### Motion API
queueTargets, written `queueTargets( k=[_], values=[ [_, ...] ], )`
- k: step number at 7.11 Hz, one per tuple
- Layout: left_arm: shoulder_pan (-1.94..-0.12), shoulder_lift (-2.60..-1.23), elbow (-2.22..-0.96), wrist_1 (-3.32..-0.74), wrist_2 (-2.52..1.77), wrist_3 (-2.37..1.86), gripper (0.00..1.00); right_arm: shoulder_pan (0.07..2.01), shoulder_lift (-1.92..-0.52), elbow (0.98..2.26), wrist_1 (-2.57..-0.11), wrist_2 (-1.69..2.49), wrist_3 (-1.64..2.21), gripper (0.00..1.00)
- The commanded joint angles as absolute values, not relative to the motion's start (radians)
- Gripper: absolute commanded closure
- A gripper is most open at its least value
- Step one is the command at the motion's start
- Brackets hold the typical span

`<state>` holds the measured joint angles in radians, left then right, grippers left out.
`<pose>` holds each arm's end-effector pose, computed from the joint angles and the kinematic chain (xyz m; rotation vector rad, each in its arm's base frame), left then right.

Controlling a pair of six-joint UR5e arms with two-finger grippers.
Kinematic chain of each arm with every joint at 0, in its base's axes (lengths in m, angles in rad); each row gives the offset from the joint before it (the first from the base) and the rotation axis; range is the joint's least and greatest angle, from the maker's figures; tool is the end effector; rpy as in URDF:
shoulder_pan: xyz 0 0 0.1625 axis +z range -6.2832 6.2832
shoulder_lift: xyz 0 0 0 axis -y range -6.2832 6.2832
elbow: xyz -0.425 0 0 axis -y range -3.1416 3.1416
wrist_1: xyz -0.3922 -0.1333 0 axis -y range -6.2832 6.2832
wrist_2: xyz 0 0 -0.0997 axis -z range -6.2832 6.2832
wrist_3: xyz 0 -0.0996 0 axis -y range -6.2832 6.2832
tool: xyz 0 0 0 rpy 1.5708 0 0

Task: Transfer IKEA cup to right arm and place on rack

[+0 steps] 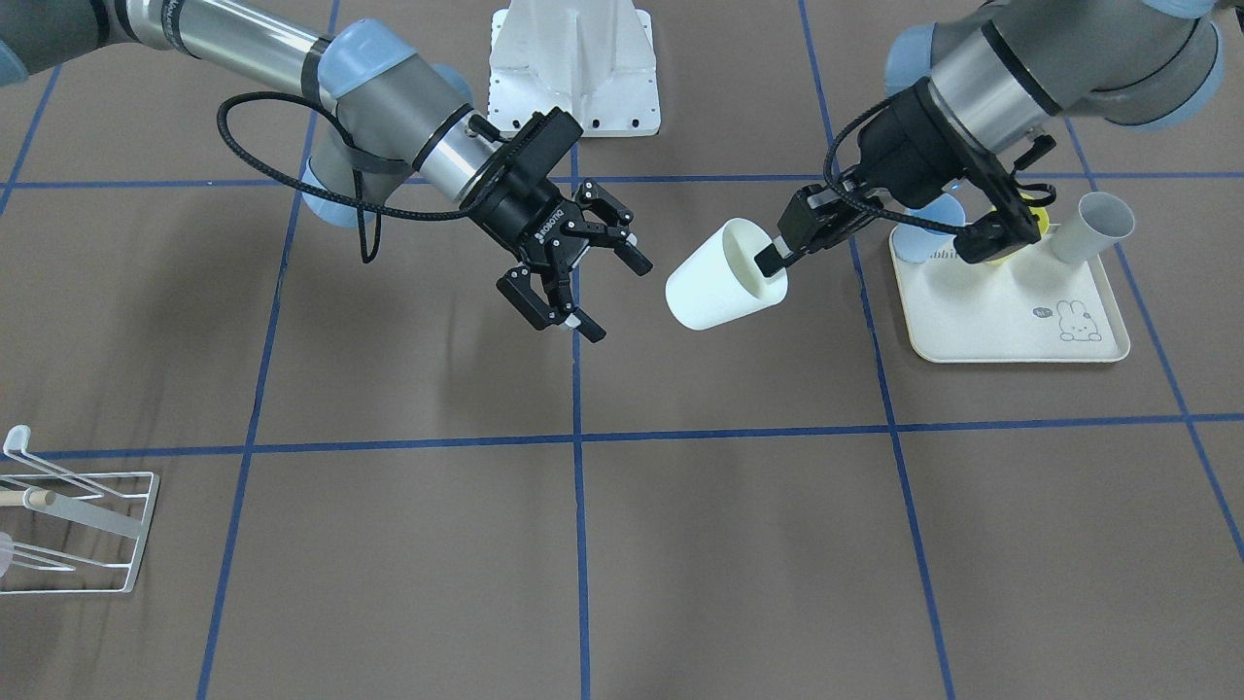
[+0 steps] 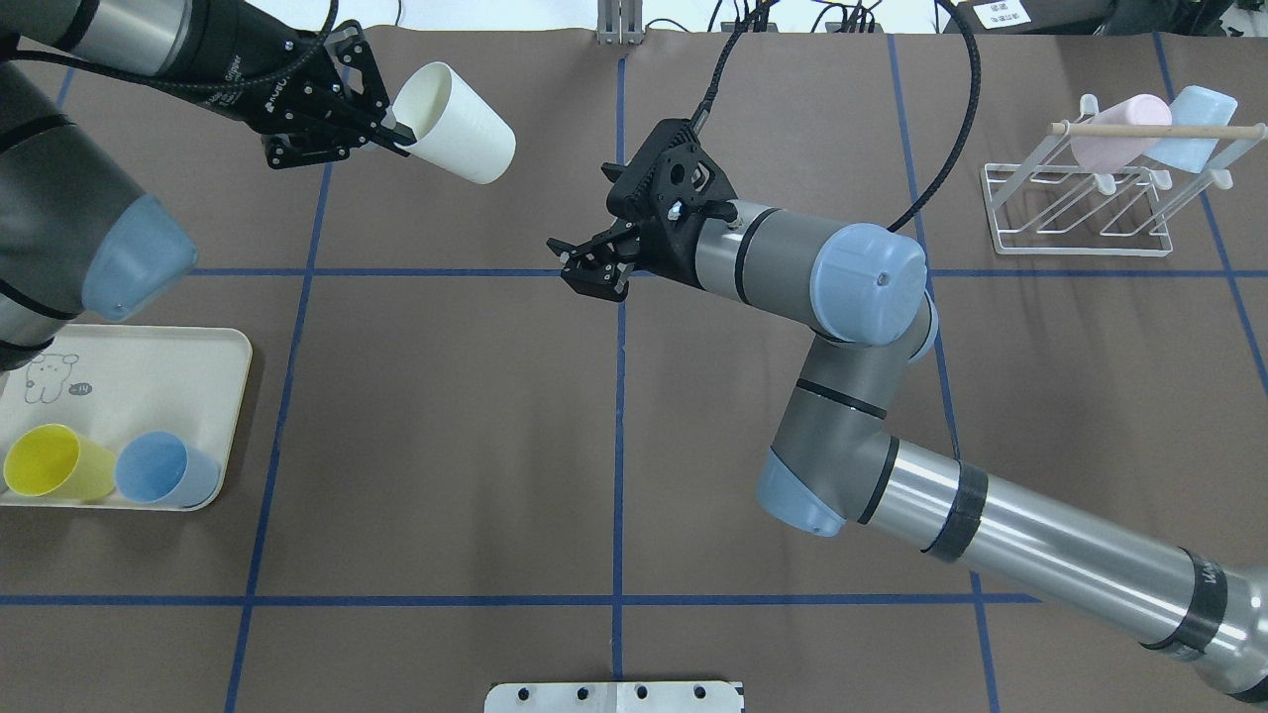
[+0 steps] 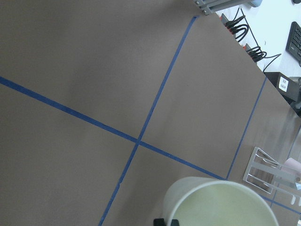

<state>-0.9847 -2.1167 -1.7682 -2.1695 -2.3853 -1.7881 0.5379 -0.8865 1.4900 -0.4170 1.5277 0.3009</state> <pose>0.2804 -0.5323 0.1787 -0.1626 1.4202 -0.4478 -0.5056 -0.4619 0.1528 1.4208 -1.0779 -0.4931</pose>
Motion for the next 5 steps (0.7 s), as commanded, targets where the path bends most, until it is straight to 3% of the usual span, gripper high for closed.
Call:
queueTargets(
  k=[1,5],
  values=[
    [-0.960,-2.135,-1.756,-2.169,-2.385,-1.789,1.00,0.531,-0.871,1.489,-0.384,1.503,0.261,0.01],
    [-0.939,-2.157,-1.732,-2.169,-2.384,-1.779,1.00,0.531,-0.870,1.497,-0.382,1.482,0.181,0.00]
  ],
)
